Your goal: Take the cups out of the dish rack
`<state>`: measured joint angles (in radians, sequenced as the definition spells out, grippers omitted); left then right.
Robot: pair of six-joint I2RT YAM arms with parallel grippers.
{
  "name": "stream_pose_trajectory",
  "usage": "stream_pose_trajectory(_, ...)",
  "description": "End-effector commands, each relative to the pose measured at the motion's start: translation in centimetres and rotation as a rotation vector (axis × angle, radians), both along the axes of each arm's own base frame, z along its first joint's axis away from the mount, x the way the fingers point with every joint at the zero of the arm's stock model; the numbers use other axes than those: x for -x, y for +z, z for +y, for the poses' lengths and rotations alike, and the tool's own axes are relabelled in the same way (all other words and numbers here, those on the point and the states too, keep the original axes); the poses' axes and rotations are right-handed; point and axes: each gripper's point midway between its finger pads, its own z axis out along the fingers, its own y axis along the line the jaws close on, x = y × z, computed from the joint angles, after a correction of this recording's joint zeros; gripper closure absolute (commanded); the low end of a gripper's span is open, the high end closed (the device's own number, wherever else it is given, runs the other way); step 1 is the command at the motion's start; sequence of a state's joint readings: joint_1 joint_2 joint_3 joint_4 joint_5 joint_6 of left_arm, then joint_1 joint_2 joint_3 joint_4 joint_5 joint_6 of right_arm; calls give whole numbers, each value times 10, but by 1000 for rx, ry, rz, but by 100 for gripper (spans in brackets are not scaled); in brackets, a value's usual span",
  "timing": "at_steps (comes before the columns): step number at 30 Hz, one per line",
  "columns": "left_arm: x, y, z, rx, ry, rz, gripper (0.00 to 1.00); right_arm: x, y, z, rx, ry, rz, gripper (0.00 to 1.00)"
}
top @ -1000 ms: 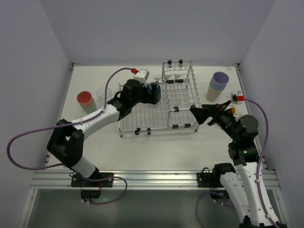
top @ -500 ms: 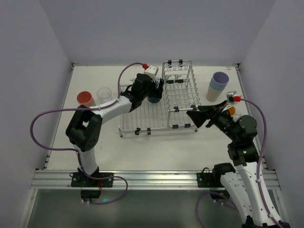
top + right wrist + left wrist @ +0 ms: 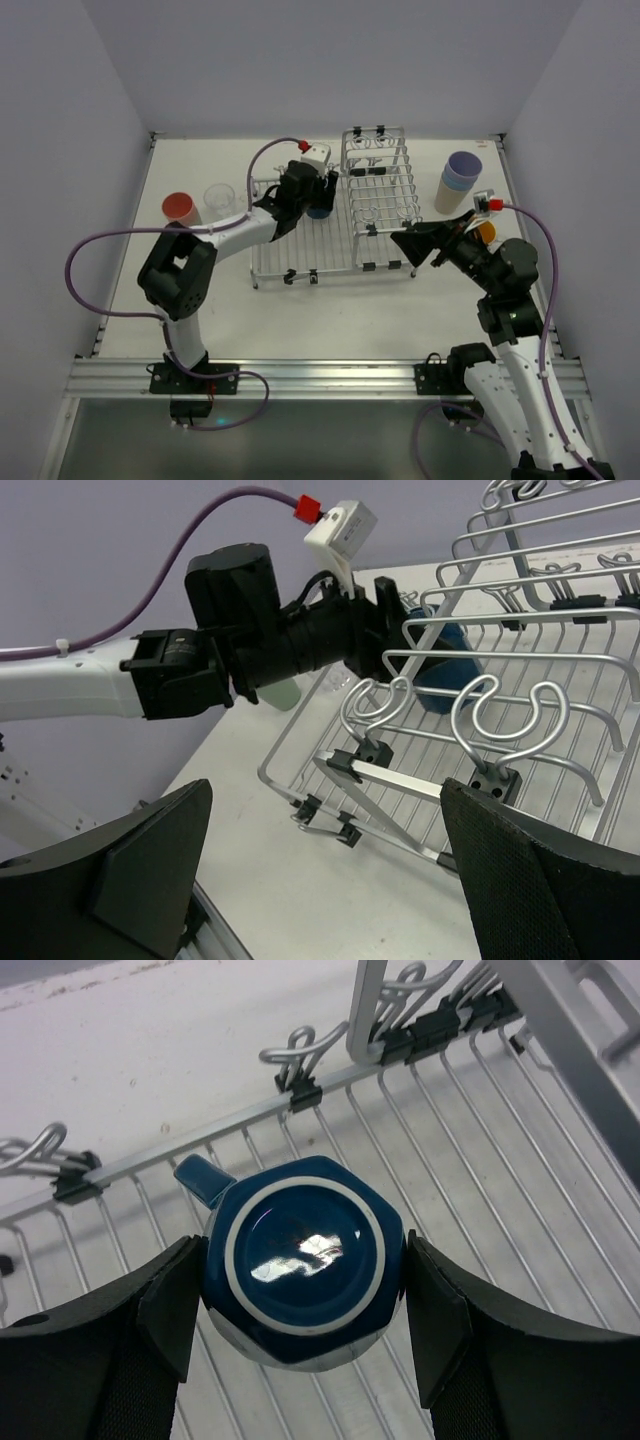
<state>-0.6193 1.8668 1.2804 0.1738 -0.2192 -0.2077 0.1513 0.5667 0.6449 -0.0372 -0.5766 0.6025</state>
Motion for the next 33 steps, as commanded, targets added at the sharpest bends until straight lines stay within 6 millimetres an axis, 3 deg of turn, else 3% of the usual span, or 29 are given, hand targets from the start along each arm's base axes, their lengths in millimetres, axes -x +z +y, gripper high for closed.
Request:
stream_pose_trajectory(1, 9, 93, 14, 129, 33, -196, 69, 4, 24, 6, -30, 39, -70, 1)
stream_pose_trajectory(3, 21, 114, 17, 183, 21, -223, 71, 4, 29, 8, -44, 45, -71, 1)
stream_pose_trajectory(4, 31, 143, 21, 229, 11, -265, 71, 5, 32, 9, -50, 51, -76, 1)
stream_pose_trajectory(6, 44, 166, 28, 283, 11, -296, 72, 4, 37, 11, -73, 58, -76, 1)
stream_pose_trajectory(8, 66, 198, 42, 353, 13, -342, 73, 5, 42, 14, -96, 72, -87, 1)
stream_pose_trajectory(9, 81, 225, 54, 402, 21, -392, 73, 5, 43, 16, -119, 81, -71, 1)
stream_pose_trajectory(10, 89, 220, 60, 412, 26, -388, 73, 6, 44, 19, -131, 92, -66, 1)
stream_pose_trajectory(11, 98, 230, 65, 453, 26, -411, 74, 6, 50, 21, -155, 100, -74, 1)
stream_pose_trajectory(12, 117, 254, 78, 505, 23, -463, 74, 7, 53, 22, -169, 106, -76, 1)
stream_pose_trajectory(13, 124, 250, 82, 515, 22, -461, 74, 7, 54, 26, -179, 117, -76, 1)
stream_pose_trajectory(15, 148, 273, 97, 592, 13, -505, 75, 5, 63, 30, -202, 112, -90, 1)
stream_pose_trajectory(19, 180, 292, 100, 697, -69, -522, 77, 5, 78, 56, -225, 183, -80, 1)
stream_pose_trajectory(21, 195, 300, 99, 777, -117, -523, 79, 12, 88, 72, -256, 241, -87, 1)
stream_pose_trajectory(25, 220, 317, 76, 874, -300, -483, 79, 16, 112, 99, -305, 310, -124, 1)
stream_pose_trajectory(28, 233, 324, 65, 924, -397, -458, 79, 17, 121, 118, -322, 341, -141, 1)
stream_pose_trajectory(33, 248, 335, 64, 985, -465, -469, 80, 17, 126, 139, -321, 383, -147, 1)
